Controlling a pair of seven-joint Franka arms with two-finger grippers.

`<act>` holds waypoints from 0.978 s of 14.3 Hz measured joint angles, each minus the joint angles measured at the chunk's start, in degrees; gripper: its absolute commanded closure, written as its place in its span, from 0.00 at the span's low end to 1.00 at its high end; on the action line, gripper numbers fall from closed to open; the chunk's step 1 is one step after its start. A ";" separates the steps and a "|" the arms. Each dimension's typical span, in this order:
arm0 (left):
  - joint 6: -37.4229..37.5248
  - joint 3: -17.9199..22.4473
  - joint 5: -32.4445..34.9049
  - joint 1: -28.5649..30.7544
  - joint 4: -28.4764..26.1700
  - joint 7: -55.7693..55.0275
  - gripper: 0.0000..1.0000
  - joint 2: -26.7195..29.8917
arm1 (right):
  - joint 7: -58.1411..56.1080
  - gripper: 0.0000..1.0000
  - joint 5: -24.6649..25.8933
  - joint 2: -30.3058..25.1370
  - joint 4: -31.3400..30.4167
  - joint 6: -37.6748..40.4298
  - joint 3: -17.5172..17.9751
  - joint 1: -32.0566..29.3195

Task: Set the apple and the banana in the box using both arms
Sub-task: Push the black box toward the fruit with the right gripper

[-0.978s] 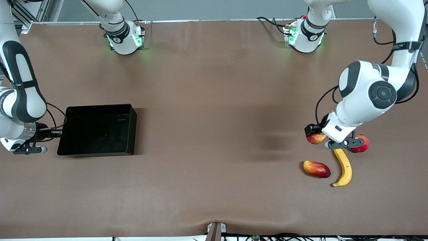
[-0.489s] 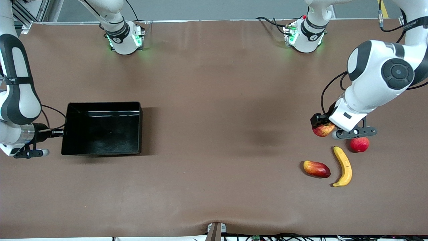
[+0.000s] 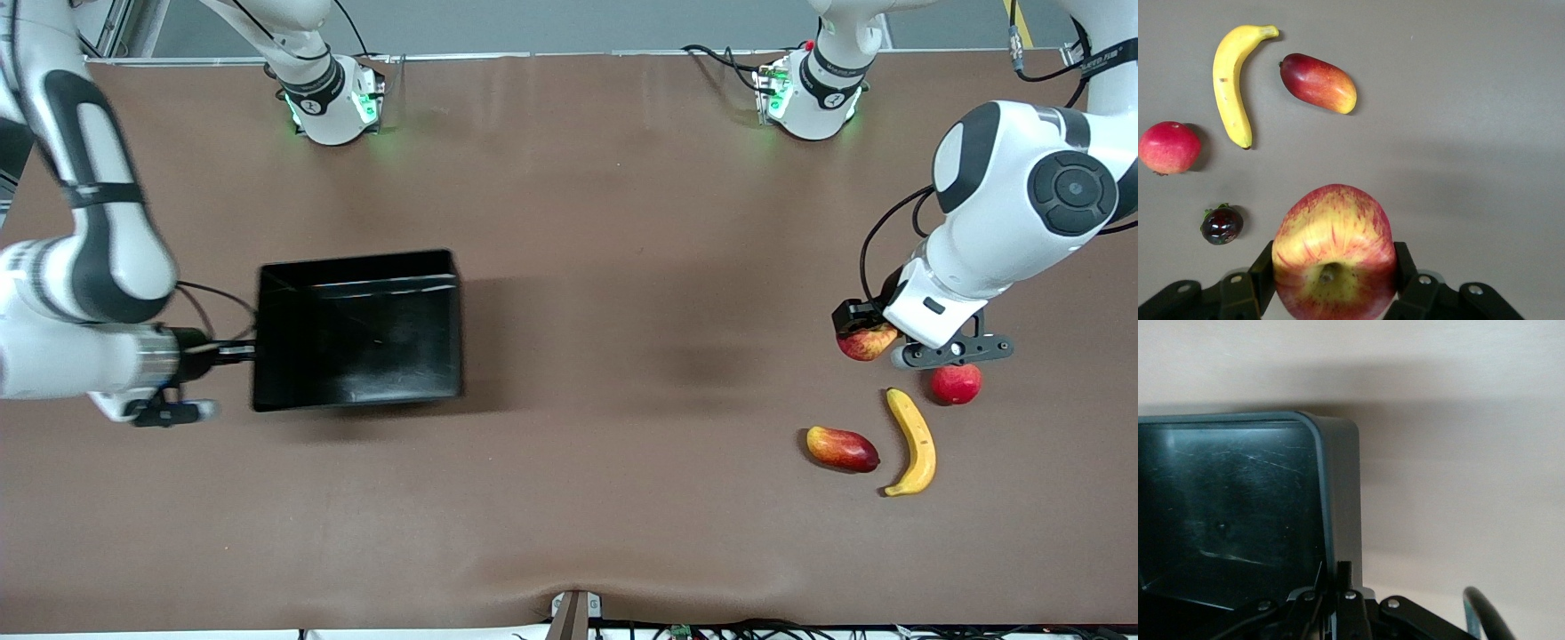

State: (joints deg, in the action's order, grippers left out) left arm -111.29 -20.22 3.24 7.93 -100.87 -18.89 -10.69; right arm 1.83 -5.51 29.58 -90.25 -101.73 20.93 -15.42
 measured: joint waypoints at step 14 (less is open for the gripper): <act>2.28 -0.31 -0.01 -0.13 0.41 -0.28 1.00 -0.18 | 28.59 1.00 -6.60 8.64 -1.24 -29.30 -1.05 32.13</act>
State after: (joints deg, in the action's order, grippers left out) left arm -109.01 -20.54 3.23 7.79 -100.45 -19.17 -10.87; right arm 30.42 -12.11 38.22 -91.49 -131.03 19.88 16.71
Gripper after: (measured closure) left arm 0.286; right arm 0.943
